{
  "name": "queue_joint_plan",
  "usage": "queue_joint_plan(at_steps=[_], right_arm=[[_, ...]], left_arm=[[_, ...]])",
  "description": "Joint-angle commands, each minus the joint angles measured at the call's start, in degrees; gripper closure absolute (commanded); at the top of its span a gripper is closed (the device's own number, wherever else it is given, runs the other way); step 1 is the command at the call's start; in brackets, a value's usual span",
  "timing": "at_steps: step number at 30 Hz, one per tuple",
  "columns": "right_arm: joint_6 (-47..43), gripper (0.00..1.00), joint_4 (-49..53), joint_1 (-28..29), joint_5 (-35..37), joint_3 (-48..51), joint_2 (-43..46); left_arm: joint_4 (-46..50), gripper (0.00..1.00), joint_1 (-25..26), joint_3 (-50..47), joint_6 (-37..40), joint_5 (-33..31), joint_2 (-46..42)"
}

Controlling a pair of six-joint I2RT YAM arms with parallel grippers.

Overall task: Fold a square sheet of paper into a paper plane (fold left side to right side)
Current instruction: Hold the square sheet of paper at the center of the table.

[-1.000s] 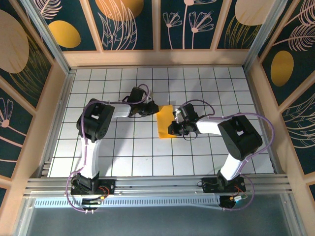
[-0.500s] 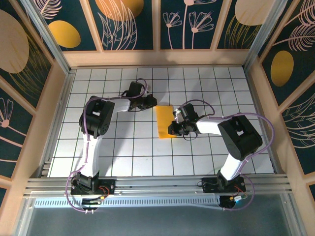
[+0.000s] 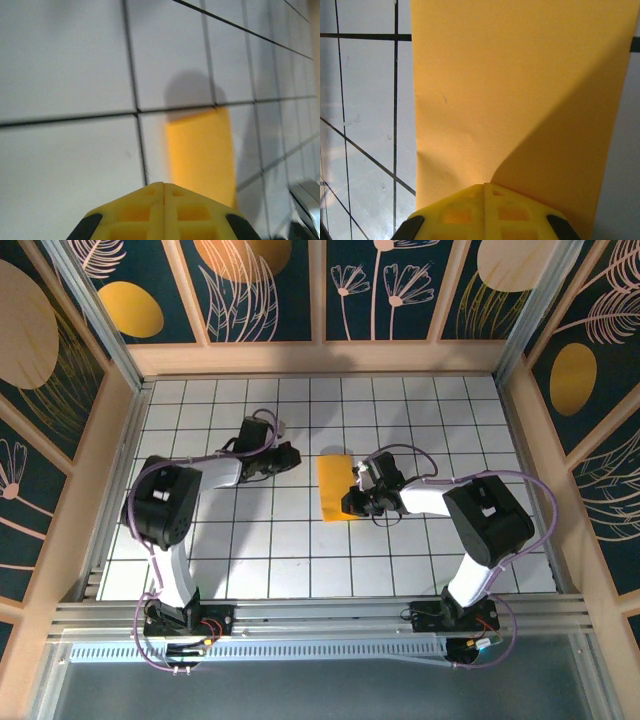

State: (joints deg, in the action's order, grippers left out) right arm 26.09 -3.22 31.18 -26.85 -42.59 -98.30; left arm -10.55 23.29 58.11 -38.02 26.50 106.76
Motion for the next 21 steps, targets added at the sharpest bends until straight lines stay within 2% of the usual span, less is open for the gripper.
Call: queue_joint_plan(at_steps=[1, 5, 10, 13, 21], right_arm=[[0.55, 1.0, 6.37, -0.15, 6.55, 2.51, -1.34], [0.46, 1.0, 6.45, -0.15, 6.71, 2.52, -1.4], [0.37, 1.0, 6.44, -0.15, 6.55, 2.34, -1.88], [0.46, 1.0, 6.33, -0.18, 6.42, 2.33, -1.84], [1.03, 0.98, 6.31, -0.15, 4.48, 1.33, 0.77]], left_arm=[[-3.39, 0.95, 4.19, -4.7, -2.45, 1.07, -3.23], [-7.01, 0.95, 7.9, -6.84, -5.53, 1.69, -2.46], [-8.93, 0.95, 9.3, -4.4, -6.41, 3.06, 2.54], [-7.91, 0.95, 9.53, -2.74, -5.42, 4.15, 4.81], [-2.98, 0.95, 9.57, -1.14, -2.71, 0.36, 7.66]])
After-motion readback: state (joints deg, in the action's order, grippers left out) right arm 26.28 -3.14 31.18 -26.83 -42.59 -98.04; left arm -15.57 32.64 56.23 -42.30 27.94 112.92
